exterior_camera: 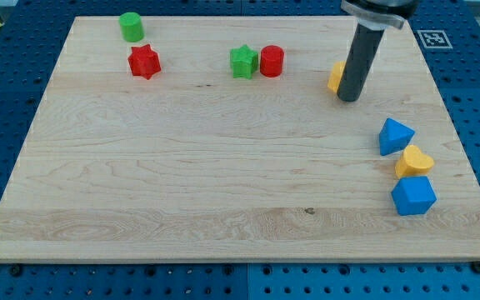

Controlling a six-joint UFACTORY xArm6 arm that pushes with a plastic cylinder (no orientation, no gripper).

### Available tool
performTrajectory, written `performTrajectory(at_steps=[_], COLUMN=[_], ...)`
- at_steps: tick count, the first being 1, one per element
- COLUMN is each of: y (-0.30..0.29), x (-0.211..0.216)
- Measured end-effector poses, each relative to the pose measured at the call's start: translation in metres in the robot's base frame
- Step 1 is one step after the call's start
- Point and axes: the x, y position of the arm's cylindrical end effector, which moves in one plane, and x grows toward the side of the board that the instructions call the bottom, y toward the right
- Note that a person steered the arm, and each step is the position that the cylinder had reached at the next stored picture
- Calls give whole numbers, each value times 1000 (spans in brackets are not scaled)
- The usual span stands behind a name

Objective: Move the yellow hexagon parallel above the green star

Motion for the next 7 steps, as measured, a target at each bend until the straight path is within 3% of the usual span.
performTrajectory(at_steps=[3,5,7], y=[0,41,33], x=[-87,-95,-109])
